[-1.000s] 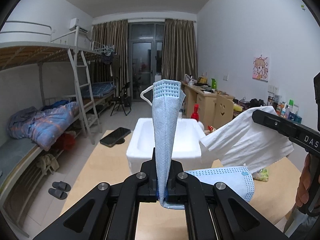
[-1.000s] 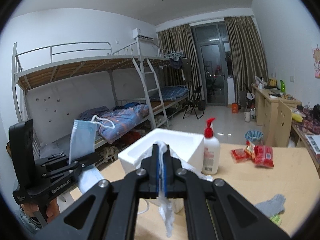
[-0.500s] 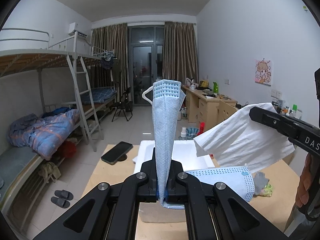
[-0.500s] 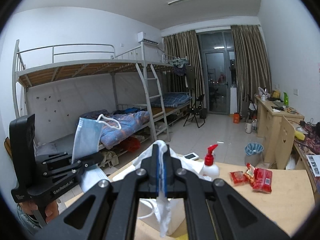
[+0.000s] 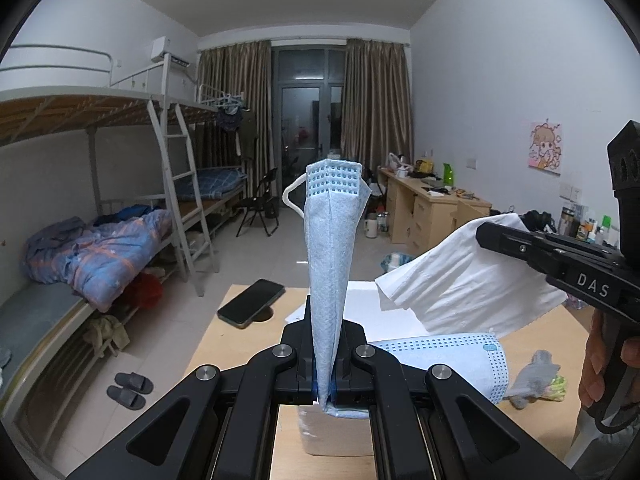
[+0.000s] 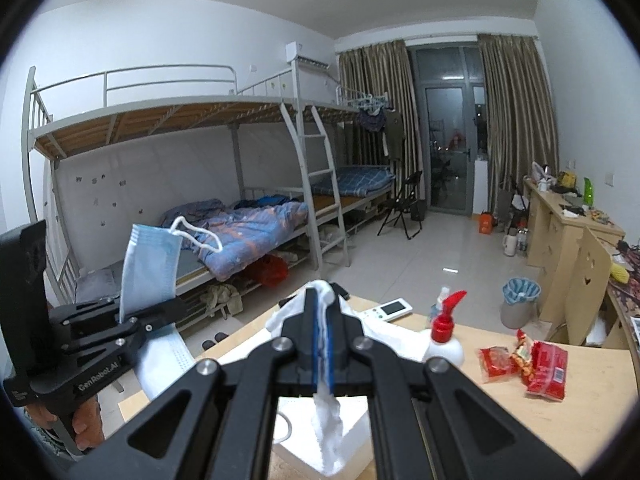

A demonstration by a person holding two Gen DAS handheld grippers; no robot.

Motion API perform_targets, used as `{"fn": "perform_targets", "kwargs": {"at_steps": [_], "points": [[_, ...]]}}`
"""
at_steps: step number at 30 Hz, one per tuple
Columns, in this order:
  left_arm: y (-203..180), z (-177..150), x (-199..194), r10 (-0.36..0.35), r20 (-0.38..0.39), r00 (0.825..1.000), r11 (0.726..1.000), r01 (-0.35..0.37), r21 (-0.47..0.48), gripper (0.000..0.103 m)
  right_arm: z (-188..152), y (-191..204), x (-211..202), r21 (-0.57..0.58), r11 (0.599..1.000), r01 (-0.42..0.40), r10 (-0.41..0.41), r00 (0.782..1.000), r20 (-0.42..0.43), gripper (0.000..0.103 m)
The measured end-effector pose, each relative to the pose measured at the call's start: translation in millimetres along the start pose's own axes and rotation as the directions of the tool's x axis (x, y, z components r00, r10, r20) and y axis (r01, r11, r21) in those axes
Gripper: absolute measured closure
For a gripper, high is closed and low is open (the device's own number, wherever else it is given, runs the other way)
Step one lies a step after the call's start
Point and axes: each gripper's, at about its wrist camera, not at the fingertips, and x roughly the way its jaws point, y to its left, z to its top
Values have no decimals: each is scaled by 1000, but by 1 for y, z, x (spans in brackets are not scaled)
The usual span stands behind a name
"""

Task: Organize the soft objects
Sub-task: 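Carry the blue mask with the left tool over the white foam box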

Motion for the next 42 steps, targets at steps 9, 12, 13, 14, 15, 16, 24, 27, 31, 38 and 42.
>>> {"fn": "perform_targets", "kwargs": {"at_steps": [9,12,13,14,15,16,24,27,31,38,42], "points": [[21,-3,22,27,-37,999,999,-28,-27,100,-3,-3,31,7,1000,-9,9,998,-65,98],[24,-4,27,30,-43,999,999,-32,-28,100,-6,-3,41,6,1000,-8,8,996,-92,98],[25,-4,28,31,-43,999,999,-32,-28,100,-6,-3,43,7,1000,-7,8,995,-98,98],[25,-4,28,30,-43,999,999,-31,-27,100,-7,-4,44,10,1000,-8,9,995,-101,98],[26,-4,29,29,-45,999,999,-31,-27,100,-8,-4,45,9,1000,-8,9,994,-105,98],[26,-4,30,29,-47,998,999,-30,-26,100,-8,-4,45,10,1000,-7,8,994,-108,98],[28,-5,36,22,-58,998,999,-24,-22,100,-6,-9,45,49,998,-29,34,993,-115,52],[28,-5,37,26,-54,998,999,-27,-19,100,-4,-11,37,69,997,-21,26,998,-66,22],[29,-6,38,22,-57,998,1000,-23,-19,100,-2,-10,32,72,997,-24,29,998,-63,20],[22,-6,38,4,-62,998,1000,-5,-9,100,0,-7,20,50,999,9,-6,998,-55,17],[13,-5,41,-40,-71,997,999,39,-5,100,-3,-12,-1,26,996,88,-87,996,-30,0]]}}
